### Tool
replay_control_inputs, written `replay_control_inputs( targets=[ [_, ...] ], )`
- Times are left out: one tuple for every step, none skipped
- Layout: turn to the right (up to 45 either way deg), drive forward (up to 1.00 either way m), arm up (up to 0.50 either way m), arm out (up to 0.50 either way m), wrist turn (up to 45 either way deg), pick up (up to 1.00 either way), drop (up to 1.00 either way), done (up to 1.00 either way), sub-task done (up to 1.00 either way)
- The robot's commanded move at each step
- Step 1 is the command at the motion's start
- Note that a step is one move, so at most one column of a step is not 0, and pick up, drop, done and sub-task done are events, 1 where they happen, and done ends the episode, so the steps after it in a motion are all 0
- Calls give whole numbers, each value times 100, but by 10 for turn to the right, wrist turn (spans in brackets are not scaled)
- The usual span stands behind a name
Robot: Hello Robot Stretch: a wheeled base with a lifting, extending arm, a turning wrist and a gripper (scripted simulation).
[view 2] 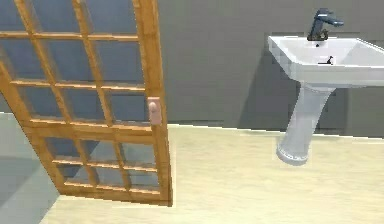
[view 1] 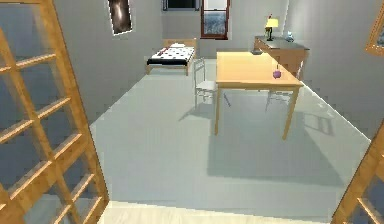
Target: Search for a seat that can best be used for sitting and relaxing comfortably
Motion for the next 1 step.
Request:
replay_control_inputs(
  targets=[
    [-30, 0, 0, 0, 0, 0, 0, 0, 0]
  ],
)
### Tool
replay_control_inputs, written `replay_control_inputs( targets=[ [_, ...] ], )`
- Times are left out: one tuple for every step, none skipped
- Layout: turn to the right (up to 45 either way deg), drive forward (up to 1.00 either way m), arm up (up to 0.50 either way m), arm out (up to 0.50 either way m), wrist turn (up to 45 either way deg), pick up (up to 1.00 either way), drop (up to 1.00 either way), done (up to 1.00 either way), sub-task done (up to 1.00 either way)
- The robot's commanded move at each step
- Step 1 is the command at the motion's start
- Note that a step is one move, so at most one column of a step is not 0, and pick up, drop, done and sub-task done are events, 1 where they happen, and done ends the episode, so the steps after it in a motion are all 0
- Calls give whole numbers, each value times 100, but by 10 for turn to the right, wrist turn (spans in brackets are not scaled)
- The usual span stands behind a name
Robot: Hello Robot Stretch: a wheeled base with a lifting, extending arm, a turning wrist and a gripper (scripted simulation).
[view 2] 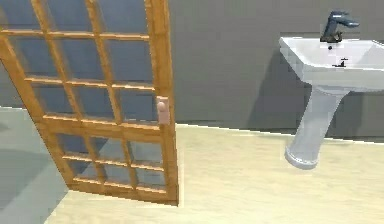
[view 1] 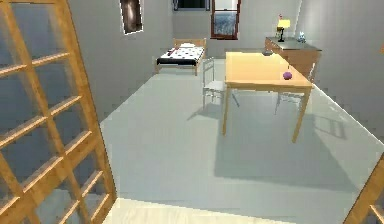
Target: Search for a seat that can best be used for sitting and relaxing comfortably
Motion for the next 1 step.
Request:
replay_control_inputs(
  targets=[
    [90, 0, 0, 0, 0, 0, 0, 0, 0]
  ],
)
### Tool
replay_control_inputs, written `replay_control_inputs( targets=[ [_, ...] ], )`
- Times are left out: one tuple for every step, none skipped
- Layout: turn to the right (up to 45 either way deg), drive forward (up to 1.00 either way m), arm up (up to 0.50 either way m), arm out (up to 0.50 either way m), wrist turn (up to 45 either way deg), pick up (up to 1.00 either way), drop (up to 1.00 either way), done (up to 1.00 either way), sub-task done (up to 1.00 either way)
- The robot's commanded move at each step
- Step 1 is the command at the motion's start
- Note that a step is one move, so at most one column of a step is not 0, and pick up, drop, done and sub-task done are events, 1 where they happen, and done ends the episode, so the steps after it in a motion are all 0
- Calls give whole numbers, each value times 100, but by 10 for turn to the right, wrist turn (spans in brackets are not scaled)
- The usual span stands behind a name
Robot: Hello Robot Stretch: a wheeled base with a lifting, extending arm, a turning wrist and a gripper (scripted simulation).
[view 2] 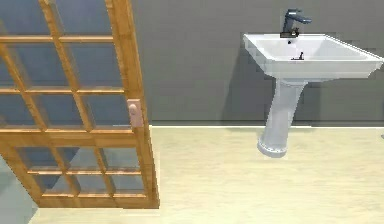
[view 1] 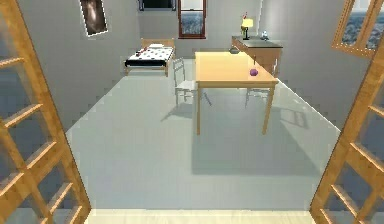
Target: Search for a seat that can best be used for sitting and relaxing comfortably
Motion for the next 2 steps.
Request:
replay_control_inputs(
  targets=[
    [0, 100, 0, 0, 0, 0, 0, 0, 0],
    [0, 50, 0, 0, 0, 0, 0, 0, 0]
  ],
)
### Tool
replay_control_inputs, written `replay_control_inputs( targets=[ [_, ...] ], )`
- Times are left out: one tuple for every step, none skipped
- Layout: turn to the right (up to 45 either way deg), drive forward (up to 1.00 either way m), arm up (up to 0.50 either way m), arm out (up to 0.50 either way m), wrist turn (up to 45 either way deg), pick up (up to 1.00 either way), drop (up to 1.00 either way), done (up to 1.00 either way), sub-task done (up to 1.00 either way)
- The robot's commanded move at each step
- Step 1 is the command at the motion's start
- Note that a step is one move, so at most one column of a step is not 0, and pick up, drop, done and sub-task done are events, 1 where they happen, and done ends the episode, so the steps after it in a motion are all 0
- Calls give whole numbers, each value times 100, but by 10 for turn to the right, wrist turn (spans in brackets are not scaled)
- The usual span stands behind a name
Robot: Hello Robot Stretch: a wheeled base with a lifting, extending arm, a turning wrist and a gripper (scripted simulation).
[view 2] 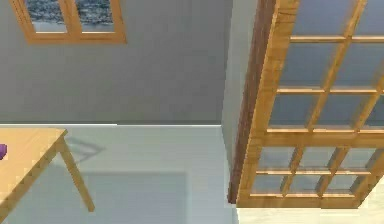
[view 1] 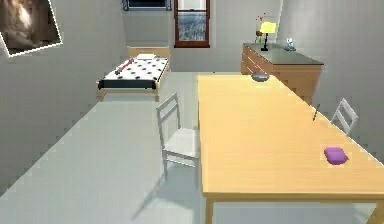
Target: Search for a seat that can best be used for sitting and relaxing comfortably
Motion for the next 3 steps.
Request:
replay_control_inputs(
  targets=[
    [-450, 0, 0, 0, 0, 0, 0, 0, 0],
    [-360, 0, 0, 0, 0, 0, 0, 0, 0],
    [0, 25, 0, 0, 0, 0, 0, 0, 0]
  ],
)
